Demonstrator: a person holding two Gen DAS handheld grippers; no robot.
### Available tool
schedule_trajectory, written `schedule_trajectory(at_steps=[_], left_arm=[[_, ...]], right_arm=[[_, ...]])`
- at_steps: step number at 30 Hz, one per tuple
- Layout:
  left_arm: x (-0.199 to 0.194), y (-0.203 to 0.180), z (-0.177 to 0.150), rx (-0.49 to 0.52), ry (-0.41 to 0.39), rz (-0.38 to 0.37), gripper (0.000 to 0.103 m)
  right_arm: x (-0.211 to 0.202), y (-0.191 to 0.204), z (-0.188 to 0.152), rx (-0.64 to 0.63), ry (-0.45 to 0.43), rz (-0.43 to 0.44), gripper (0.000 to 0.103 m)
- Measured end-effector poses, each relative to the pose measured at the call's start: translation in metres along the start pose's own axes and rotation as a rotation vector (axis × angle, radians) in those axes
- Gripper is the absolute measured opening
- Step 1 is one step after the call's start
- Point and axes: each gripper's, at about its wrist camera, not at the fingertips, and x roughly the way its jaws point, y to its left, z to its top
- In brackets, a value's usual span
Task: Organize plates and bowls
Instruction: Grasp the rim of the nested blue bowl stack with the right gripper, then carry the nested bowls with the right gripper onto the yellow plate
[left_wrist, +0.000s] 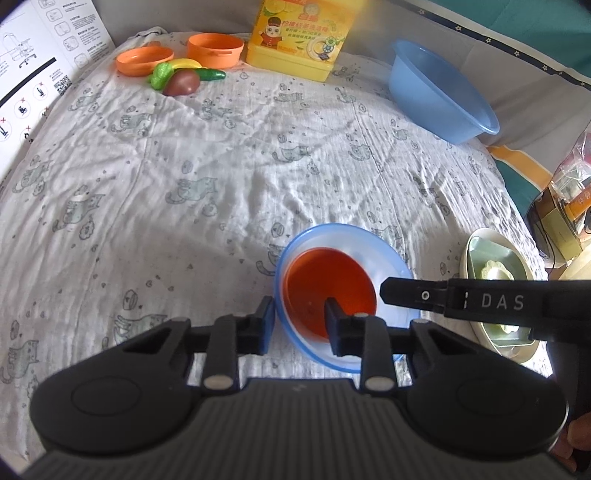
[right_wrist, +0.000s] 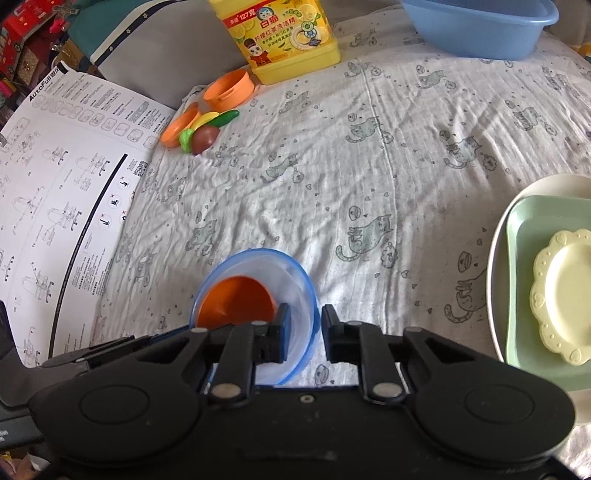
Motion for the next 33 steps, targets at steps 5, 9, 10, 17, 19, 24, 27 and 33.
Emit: schedule_trajectory(at_steps=[5,9,10,17,19,24,27,33], left_arm=[[-0.005,-0.012,0.004,0.012,0.002,0.013,0.028],[-0.008,-0.029,0.011,0.027,0.002,0.016,0.028],[-0.008,-0.034,0.013,0.034,0.001,0.016,0.028],[0.000,-0.088,0.022,0.081,0.017,-0.019,0.028],[0.004,-0.106,0.023,0.099,0.025,-0.033,0.028],[0.020,-0.147,0.024,0.136,0.054,-0.066,0.028],[0.031,-0.167,0.023,0.150,0.077,-0.086,0.028],[0.045,-0.201,0.019,0.195,0.105,-0.094,0.029]], right_arm=[[-0.009,-0.004,0.002,-0.003,-0.019,-0.002,0.018],[-0.024,-0.013,0.005,0.007,-0.050,0.002,0.018],[-0.028,-0.016,0.006,0.010,-0.059,0.002,0.018],[-0.068,-0.055,0.014,0.068,-0.136,-0.018,0.018],[-0.079,-0.070,0.016,0.085,-0.158,-0.031,0.018],[-0.102,-0.105,0.018,0.122,-0.202,-0.064,0.018],[-0.113,-0.131,0.017,0.146,-0.220,-0.080,0.018],[-0.123,-0.171,0.013,0.197,-0.235,-0.099,0.018]])
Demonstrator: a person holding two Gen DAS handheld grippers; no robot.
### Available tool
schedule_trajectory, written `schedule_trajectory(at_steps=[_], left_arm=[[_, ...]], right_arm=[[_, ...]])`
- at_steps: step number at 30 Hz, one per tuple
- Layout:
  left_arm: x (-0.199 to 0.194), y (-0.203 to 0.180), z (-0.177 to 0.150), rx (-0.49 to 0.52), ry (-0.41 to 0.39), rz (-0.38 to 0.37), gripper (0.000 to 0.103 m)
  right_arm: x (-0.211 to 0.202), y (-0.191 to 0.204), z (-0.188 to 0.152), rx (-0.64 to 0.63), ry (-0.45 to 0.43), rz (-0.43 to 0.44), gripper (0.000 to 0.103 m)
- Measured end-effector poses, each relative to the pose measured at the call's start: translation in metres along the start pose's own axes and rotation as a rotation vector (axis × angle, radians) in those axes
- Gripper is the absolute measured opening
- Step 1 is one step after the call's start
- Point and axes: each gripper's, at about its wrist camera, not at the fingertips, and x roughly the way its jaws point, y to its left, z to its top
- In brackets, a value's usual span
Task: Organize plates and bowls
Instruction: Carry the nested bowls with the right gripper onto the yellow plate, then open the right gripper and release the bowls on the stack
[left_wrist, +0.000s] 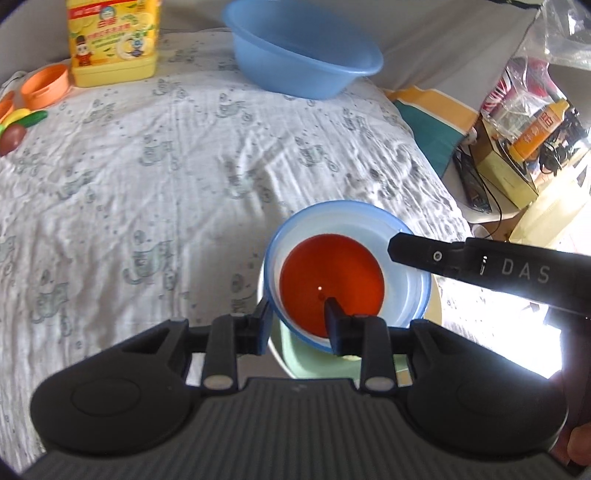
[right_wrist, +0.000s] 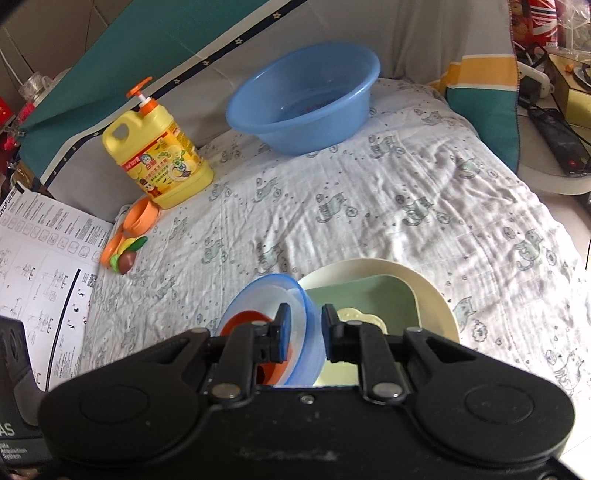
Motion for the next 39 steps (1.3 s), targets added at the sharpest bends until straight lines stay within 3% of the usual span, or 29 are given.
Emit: schedule_trajectory(at_steps=[17,24,31,35,37,39], left_arm=[[0.032,-0.026,-0.001,0.061,0.049,0.017,0.034],[0.035,-0.031,-0.002,0.092,0.035,0.016,0.043],[0.023,-0.034,-0.002,0.117,-0.015,0.016,0.067],[0.012,-0.036,-0.003,0.134,-0.056,0.033,0.085],[0.004,-0.035,-0.003,0.146,-0.086,0.048,0.095],[-0.005,-0.034,-0.005,0.168,-0.118,0.068,0.100]], right_arm=[[0.022,-0.046,-0.015,0.069,0.043,-0.015,0.018],[0.028,-0.048,-0.020,0.075,0.054,-0.021,0.018],[0.024,-0.044,-0.021,0.069,0.051,-0.025,0.021],[0.018,-0.042,-0.019,0.058,0.029,-0.025,0.030],[0.011,-0.041,-0.017,0.050,0.011,-0.023,0.043],[0.004,-0.039,-0.016,0.040,-0.016,-0.022,0.072]])
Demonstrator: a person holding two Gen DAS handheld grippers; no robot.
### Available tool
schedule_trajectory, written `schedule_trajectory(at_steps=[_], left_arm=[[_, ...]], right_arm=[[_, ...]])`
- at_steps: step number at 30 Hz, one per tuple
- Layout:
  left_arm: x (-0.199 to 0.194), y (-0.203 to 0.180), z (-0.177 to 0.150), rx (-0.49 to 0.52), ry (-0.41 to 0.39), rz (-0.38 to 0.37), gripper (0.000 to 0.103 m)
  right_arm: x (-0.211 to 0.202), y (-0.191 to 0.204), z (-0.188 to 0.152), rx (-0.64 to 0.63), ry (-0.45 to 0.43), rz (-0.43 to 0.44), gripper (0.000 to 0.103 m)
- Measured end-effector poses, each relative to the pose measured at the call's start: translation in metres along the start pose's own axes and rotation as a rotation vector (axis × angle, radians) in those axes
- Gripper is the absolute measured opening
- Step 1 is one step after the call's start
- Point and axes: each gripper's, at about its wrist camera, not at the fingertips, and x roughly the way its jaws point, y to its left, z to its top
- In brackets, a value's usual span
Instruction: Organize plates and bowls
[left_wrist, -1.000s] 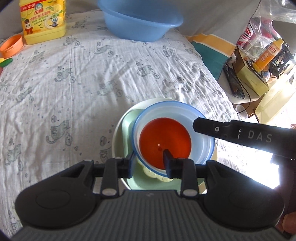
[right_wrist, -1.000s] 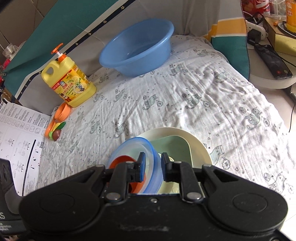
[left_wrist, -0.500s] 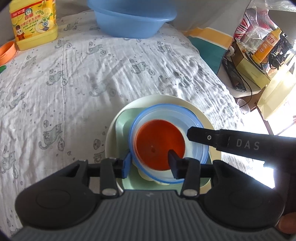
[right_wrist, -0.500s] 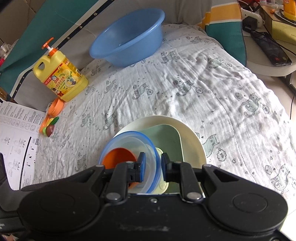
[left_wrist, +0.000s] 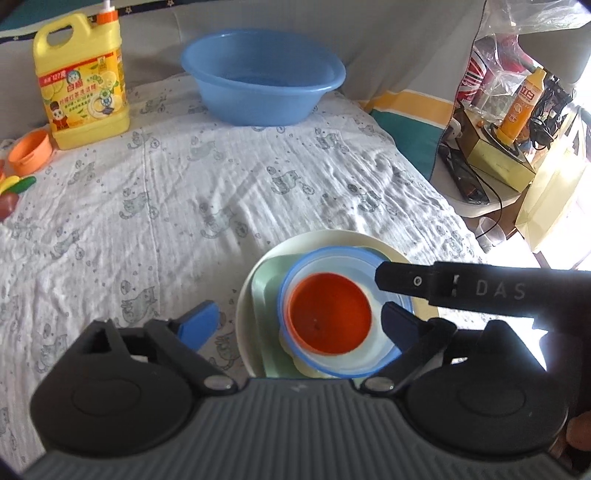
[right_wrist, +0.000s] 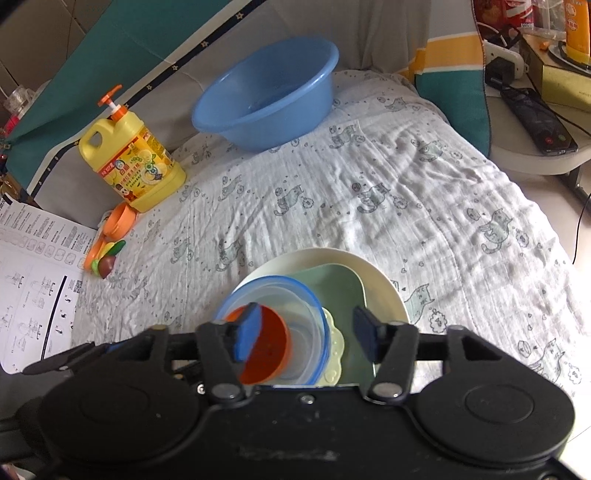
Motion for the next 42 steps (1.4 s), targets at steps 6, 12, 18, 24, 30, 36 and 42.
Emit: schedule_trajectory(at_steps=[6,12,18,24,30,36,42], left_arm=[[-0.023,0.010,-0.010,0.045,-0.052,0.052,0.103],[-0.041,0.023,-0.026,0.028,-0.074,0.080,0.103],[-0.061,0.037,-0.037,-0.018,-0.093,0.077,0.103],[-0.086,0.044,-0.056,-0.015,-0.195,0.112,0.103],[-0.091,0.044,-0.074,-0.008,-0.162,0.130,0.103],[-0.088,0.045,-0.094,-0.019,-0.123,0.156,0.103],[-0.082,0.051,-0.100,-0.051,-0.086,0.168,0.103]], right_arm=[[-0.027,0.007,-0.001,-0.061,-0.078,0.005,0.103],[-0.046,0.012,-0.011,-0.109,-0.104,-0.021,0.103],[-0.065,0.012,-0.026,-0.148,-0.115,-0.033,0.103],[-0.078,0.017,-0.051,-0.206,-0.120,-0.063,0.103],[-0.080,0.025,-0.073,-0.256,-0.099,-0.079,0.103],[-0.077,0.031,-0.092,-0.285,-0.085,-0.079,0.103],[-0.072,0.034,-0.100,-0.295,-0.070,-0.075,0.103]])
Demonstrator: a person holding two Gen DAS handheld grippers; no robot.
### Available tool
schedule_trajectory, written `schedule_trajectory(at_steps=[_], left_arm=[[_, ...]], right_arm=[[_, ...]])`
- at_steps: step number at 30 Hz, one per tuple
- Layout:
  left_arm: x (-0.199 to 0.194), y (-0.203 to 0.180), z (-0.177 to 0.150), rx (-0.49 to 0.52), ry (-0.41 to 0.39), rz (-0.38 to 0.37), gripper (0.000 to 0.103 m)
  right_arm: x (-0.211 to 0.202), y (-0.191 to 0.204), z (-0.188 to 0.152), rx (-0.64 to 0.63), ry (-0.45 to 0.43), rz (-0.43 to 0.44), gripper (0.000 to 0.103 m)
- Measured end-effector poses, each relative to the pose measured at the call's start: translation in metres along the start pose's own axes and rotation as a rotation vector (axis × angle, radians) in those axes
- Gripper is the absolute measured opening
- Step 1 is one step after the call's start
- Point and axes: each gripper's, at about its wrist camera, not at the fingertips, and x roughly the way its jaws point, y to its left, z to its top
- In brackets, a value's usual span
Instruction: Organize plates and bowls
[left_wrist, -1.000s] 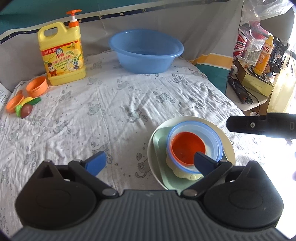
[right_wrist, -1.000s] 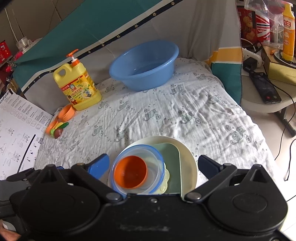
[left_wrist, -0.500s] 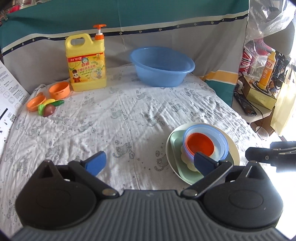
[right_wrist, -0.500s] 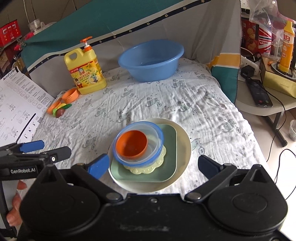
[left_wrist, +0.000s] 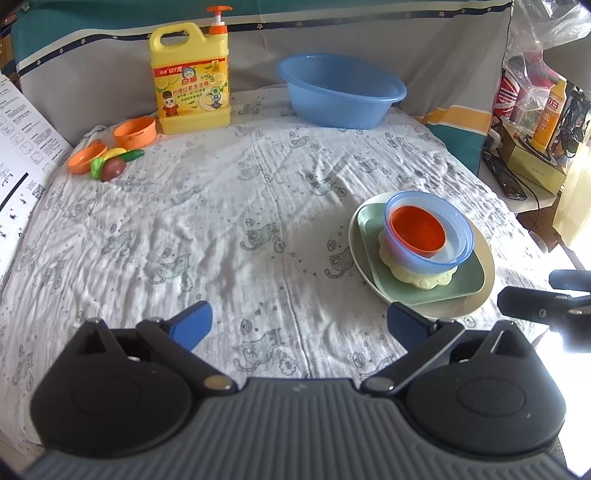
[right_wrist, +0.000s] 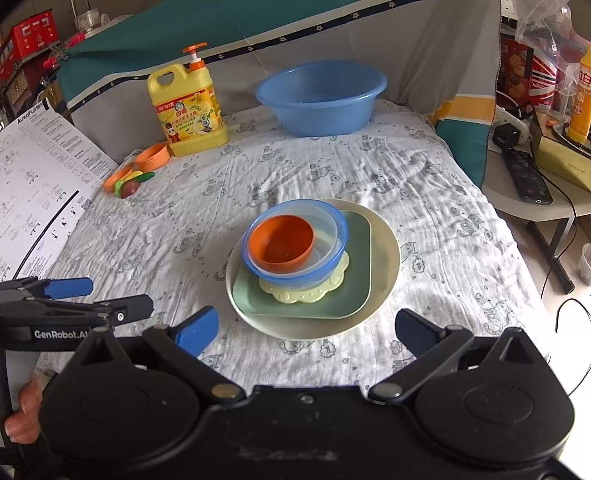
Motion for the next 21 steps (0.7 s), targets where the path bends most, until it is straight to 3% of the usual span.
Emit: schedule_trajectory(at_steps=[21], left_arm=[[0.017,0.005,-0.006,-0.010,0.073,0.061,0.103]], right_arm=[[0.014,0.001,0.000,-0.009,0.031,0.011,0.103]])
